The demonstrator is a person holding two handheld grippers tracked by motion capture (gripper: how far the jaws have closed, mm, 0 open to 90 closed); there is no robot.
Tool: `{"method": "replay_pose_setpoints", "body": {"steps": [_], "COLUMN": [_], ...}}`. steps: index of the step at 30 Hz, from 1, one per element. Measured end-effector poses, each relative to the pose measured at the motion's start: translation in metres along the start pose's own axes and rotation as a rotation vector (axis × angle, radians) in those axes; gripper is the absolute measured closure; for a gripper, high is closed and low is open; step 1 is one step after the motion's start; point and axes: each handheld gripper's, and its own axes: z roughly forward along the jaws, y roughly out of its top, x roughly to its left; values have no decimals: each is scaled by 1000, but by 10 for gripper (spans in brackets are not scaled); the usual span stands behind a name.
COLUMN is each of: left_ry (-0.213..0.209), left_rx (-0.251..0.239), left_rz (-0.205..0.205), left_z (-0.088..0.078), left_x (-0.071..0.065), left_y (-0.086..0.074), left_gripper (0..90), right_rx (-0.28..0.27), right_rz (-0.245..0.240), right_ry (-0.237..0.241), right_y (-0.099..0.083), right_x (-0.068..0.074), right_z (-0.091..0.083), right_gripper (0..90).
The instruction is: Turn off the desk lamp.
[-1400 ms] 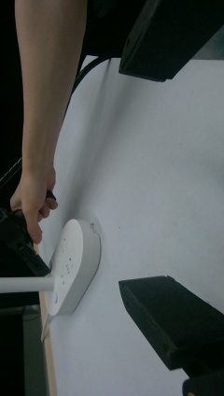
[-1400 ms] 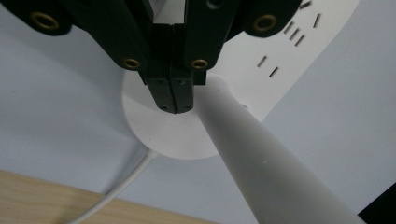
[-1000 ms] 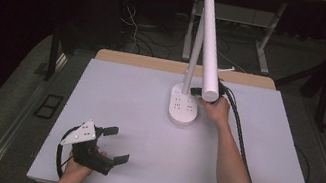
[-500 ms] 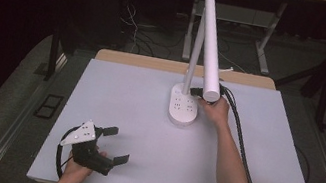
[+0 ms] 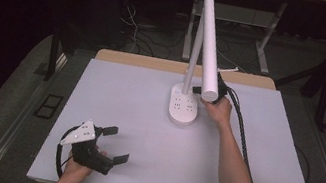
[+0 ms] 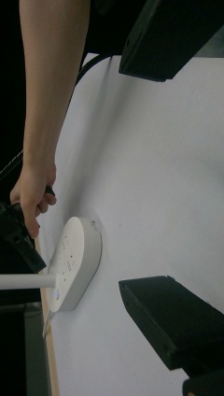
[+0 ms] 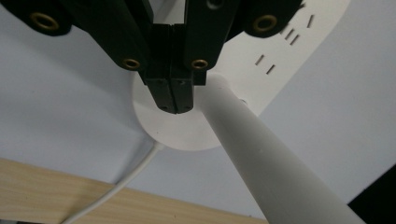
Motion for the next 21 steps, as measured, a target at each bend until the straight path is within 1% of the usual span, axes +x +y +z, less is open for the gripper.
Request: {"method": "replay_pose_setpoints", "body": {"steps": [1, 3, 4, 6, 8, 9, 11, 12, 13, 14, 15, 17, 18, 19, 21], "left_ry": [0, -1, -1, -2, -1, -1, -2, -2, -1, -2, -2, -4, -6, -6, -6], "left_rx": [-1, 0, 0, -1, -1, -1, -2, -2, -1, -1, -1, 1, 3, 2, 3], "left_rz": [0, 1, 0, -1, -1, -1, -1, -2, 0, 0, 0, -1, 2, 3, 4], "left_z": [0, 0, 0, 0, 0, 0, 0, 0, 0, 1, 1, 1, 2, 2, 2], "left_x": [0, 0, 0, 0, 0, 0, 0, 0, 0, 0, 0, -1, -1, -1, -2], "left_y": [0, 0, 0, 0, 0, 0, 0, 0, 0, 0, 0, 0, 0, 0, 0], "left_gripper": [0, 0, 0, 0, 0, 0, 0, 0, 0, 0, 0, 0, 0, 0, 0], "right_rx": [-3, -1, 2, -7, -15, -15, -22, -25, -25, -18, -18, -17, -17, -17, -22], "right_rz": [-7, -11, -11, -9, -9, -9, -24, -44, -44, -56, -56, -73, -88, -88, -89], "right_ry": [-1, -7, -8, -6, -2, -2, 2, 2, 2, 11, 11, 19, 23, 23, 25], "right_y": [1, 1, 1, 1, 2, 2, 2, 1, 1, -2, -2, -5, -8, -8, -13], "right_x": [0, 1, 1, 1, 2, 2, 4, 6, 6, 9, 9, 11, 12, 12, 14], "right_z": [-4, -5, -7, -11, -20, -20, -27, -32, -32, -38, -38, -44, -51, -51, -58], "right_gripper": [900, 900, 900, 900, 900, 900, 900, 900, 900, 900, 900, 900, 899, 899, 864]}}
